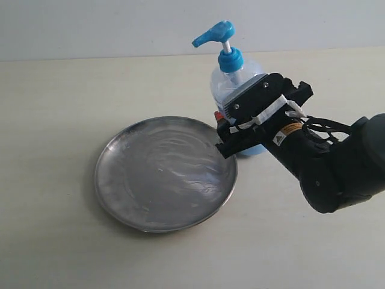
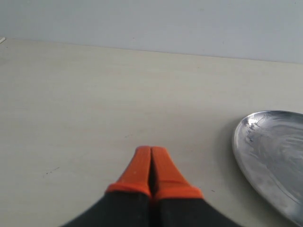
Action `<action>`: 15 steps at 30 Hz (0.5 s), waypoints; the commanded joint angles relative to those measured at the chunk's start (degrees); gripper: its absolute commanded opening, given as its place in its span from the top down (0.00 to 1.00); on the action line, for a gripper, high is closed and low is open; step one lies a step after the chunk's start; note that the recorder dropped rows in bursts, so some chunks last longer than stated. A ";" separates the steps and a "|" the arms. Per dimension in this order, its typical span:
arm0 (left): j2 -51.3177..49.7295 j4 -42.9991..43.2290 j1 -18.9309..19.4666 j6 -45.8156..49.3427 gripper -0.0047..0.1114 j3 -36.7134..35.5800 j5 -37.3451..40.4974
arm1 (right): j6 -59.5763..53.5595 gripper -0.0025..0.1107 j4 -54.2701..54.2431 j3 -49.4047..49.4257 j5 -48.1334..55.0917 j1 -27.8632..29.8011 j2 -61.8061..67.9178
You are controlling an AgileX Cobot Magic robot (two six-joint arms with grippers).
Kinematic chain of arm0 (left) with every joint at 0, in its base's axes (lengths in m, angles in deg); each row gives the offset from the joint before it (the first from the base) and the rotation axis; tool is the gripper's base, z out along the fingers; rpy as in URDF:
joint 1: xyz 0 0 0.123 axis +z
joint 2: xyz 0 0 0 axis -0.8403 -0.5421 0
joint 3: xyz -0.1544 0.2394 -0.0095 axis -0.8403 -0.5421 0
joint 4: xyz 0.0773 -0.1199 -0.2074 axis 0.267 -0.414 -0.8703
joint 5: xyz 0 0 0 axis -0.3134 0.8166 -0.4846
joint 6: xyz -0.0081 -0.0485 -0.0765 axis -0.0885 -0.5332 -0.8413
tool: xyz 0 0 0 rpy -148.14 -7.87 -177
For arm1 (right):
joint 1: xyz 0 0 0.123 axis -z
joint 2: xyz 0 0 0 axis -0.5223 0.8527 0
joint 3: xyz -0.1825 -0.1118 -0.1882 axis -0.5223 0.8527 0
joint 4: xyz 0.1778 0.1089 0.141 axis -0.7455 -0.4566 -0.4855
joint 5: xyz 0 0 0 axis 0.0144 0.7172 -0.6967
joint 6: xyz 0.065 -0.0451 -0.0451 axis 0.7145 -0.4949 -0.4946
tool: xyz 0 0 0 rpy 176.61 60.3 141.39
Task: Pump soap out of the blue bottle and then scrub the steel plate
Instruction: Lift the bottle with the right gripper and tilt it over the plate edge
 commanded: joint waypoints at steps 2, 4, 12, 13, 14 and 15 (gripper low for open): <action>0.30 0.25 0.05 0.20 0.96 -0.18 -0.58 | 0.31 0.98 0.39 3.04 -9.36 0.25 -1.48; 0.30 0.25 0.05 0.20 0.96 -0.18 -0.58 | 0.63 0.98 0.39 3.54 -9.50 0.25 -1.48; 0.30 0.25 0.05 0.20 0.96 -0.18 -0.58 | 0.63 0.98 1.26 3.83 -9.79 0.25 -1.48; 0.30 0.25 0.05 0.20 0.96 -0.18 -0.58 | 0.63 0.98 1.26 3.83 -9.79 0.25 -1.48; 0.30 0.25 0.05 0.20 0.96 -0.18 -0.58 | 0.63 0.98 1.24 4.00 -9.79 0.25 -1.48; 0.30 0.25 0.05 0.20 0.96 -0.18 -0.58 | 0.63 0.98 1.24 4.43 -10.06 0.25 -1.48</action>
